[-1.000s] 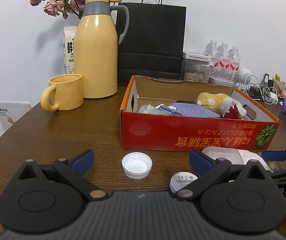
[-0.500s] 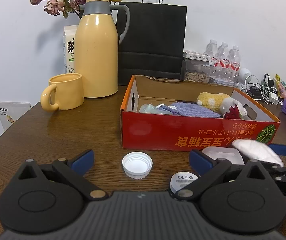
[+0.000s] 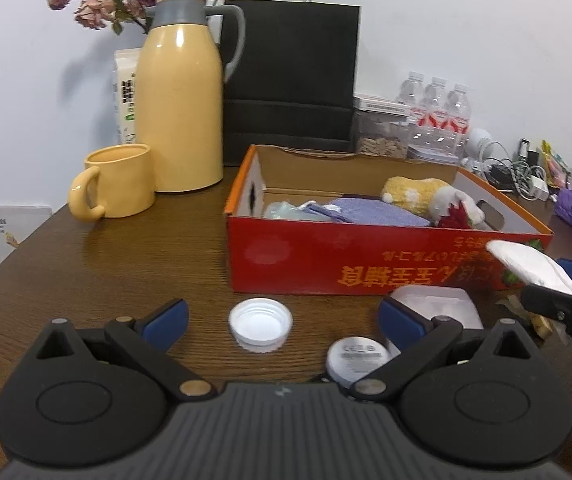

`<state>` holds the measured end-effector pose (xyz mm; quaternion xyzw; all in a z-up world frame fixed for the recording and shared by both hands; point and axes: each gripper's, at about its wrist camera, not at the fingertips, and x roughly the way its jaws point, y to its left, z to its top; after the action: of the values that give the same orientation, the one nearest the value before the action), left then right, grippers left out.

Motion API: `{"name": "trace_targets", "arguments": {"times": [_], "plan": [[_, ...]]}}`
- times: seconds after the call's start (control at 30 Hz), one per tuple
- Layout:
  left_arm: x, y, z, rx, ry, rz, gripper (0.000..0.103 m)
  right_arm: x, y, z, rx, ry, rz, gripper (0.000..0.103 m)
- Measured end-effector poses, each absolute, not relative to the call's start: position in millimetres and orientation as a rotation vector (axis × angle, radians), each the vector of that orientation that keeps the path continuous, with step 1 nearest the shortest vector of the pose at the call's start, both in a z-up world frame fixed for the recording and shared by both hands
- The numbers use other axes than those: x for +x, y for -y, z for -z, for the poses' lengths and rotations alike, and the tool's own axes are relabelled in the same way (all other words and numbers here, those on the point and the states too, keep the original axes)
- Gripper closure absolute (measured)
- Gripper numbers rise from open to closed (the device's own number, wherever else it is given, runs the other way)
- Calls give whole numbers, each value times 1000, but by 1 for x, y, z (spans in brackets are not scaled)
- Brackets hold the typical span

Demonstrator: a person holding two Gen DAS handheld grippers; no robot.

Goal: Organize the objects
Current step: 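Grasp the white tissue with the right gripper while the left gripper grasps the clear plastic container, then carry the white tissue and clear container into the box and open both grippers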

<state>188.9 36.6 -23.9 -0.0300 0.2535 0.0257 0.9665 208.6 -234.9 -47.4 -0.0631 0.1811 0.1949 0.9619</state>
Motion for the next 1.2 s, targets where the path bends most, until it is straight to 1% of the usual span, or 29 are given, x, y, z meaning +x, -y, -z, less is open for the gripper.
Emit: {"name": "trace_targets", "arguments": {"times": [0.2,0.4,0.63,0.73,0.8,1.2], "plan": [[185,-7,20,-38,-500,37,0,209,241,45,-104,-351,-374,38],[198,29,26,1,-559,78,0,208,250,43,-69,-331,-347,38],[210,45,35,13,-609,78,1,209,260,42,-37,-324,-330,38],[211,49,37,16,-616,85,16,209,261,42,-32,-321,-333,38],[212,51,40,20,-630,88,37,208,262,42,-27,-321,-335,39],[204,47,34,-19,-571,68,37,208,260,43,-28,-326,-341,38]]}}
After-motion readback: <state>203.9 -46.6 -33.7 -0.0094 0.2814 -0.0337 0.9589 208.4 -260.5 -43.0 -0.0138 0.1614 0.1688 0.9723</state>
